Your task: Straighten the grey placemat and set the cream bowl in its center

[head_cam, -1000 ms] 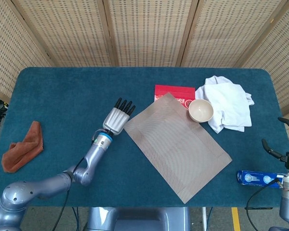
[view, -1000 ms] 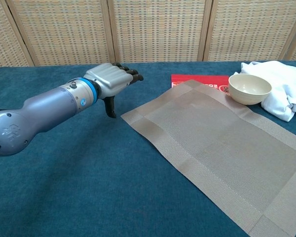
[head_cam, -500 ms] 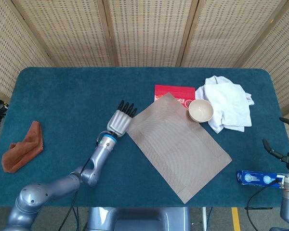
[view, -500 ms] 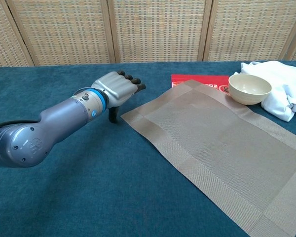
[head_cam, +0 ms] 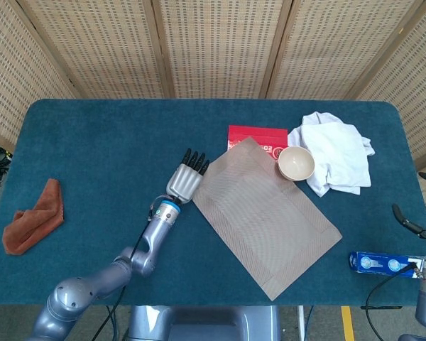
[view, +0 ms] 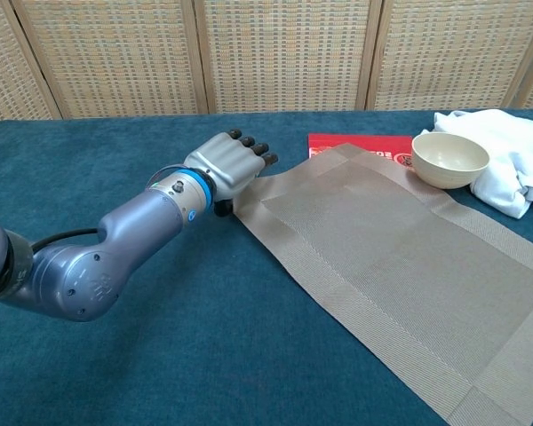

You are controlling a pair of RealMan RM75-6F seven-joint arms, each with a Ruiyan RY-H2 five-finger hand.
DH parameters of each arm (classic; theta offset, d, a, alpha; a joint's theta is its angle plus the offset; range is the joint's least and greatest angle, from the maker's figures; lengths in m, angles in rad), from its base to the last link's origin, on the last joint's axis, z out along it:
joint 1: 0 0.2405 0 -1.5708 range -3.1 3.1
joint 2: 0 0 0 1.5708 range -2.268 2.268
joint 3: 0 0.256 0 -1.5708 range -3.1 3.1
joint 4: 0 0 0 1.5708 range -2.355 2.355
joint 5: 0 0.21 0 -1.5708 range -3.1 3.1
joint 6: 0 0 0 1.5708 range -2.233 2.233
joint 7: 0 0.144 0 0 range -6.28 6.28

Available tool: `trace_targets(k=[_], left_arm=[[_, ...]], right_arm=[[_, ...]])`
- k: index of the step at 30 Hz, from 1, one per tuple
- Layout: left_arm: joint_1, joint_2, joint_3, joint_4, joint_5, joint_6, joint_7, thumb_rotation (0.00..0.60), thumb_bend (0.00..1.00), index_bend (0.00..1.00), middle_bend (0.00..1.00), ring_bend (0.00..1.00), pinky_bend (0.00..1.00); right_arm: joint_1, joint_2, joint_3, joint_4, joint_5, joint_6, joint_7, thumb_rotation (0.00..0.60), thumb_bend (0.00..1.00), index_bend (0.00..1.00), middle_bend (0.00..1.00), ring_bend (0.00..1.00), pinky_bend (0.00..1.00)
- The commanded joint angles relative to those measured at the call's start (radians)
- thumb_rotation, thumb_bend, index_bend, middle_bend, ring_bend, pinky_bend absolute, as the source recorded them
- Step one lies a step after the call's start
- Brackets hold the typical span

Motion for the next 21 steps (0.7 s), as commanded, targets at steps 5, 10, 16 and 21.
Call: trace_targets(k=[5,10,16,21], left_arm=[[-0.013,-0.047,0.009,0.070,0.040,0.005,-0.054,0.600,0.42,0.00,0.00,0.00,0.00],[-0.012,-0.065,0.008,0.095,0.053,0.011,-0.068,0.600,0.54,0.00,0.00,0.00,0.00],[-0.011,-0.076,0.005,0.102,0.068,0.025,-0.087,0.600,0.59,0.09,0.00,0.00,0.00],[-0.004,-0.077,0.011,0.096,0.091,0.052,-0.107,0.600,0.58,0.42,0.00,0.00,0.00]], right_arm=[[-0.003,0.000,-0.003,-0.003,-0.010,0.010,0.006,0.600,0.39,0.27,0.03,0.00,0.00],[-0.006,0.002,-0.005,-0.009,-0.017,0.017,0.012,0.600,0.38,0.27,0.03,0.00,0.00],[-0.007,0.004,-0.004,-0.014,-0.020,0.022,0.016,0.600,0.38,0.27,0.03,0.00,0.00],[-0.008,0.006,-0.005,-0.018,-0.021,0.022,0.019,0.600,0.38,0.27,0.03,0.00,0.00]])
